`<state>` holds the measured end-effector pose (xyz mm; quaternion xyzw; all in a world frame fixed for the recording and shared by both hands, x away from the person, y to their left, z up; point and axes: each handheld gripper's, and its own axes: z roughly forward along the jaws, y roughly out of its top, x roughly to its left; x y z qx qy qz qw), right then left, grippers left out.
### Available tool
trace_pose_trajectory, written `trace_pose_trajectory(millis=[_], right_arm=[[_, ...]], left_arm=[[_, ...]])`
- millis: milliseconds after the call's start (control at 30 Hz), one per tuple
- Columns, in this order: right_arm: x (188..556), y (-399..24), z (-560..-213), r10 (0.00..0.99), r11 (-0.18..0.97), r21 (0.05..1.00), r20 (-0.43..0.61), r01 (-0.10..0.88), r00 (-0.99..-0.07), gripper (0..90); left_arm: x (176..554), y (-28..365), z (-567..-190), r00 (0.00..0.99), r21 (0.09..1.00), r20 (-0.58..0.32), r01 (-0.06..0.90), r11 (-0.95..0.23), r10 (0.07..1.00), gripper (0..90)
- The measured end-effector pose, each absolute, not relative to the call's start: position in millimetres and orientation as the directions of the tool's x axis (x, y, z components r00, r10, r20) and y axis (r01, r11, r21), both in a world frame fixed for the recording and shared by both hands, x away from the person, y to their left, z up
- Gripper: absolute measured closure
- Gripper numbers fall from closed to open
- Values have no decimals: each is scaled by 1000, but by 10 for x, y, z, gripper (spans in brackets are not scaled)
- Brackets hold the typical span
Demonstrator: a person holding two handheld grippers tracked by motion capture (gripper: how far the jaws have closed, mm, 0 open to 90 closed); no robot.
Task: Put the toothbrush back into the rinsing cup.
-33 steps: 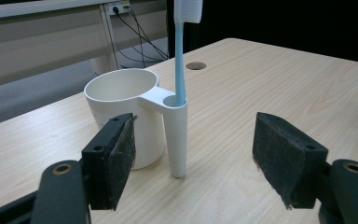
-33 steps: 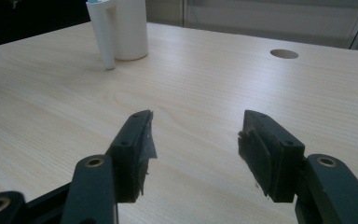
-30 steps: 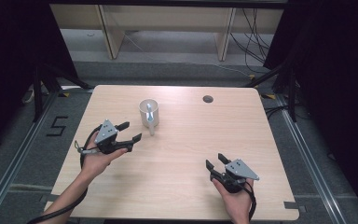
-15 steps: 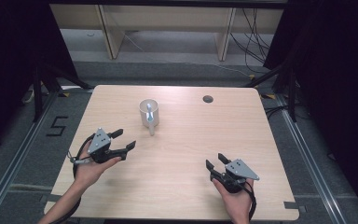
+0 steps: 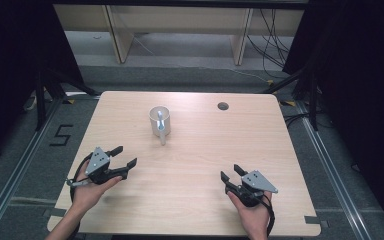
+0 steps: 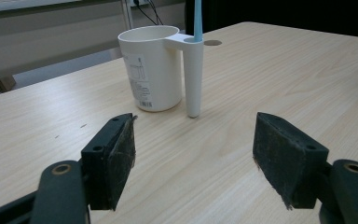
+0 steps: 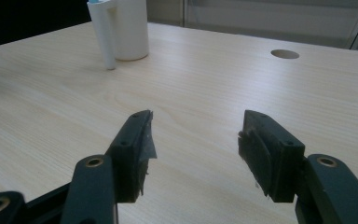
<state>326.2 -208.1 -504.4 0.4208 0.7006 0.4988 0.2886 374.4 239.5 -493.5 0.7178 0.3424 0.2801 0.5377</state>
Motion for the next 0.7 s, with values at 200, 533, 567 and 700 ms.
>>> trace_pose_trajectory(millis=[200, 533, 567, 700], right_arm=[[3269, -2083, -5047, 874, 154, 943, 9, 294, -486, 442], [3267, -2072, -5067, 872, 142, 944, 24, 299, -489, 442], [3266, -2073, -5070, 873, 143, 943, 23, 300, -488, 442], [3261, -2082, -5078, 878, 147, 947, 8, 285, -479, 448]], left_arm=[[3675, 2473, -5022, 592, 966, 29, 189, -174, 806, 291], [3560, 2516, -5187, 574, 973, 11, 182, -140, 819, 289], [3557, 2522, -5206, 576, 974, 9, 181, -138, 818, 289], [3527, 2541, -5237, 566, 979, 25, 154, -136, 824, 295]])
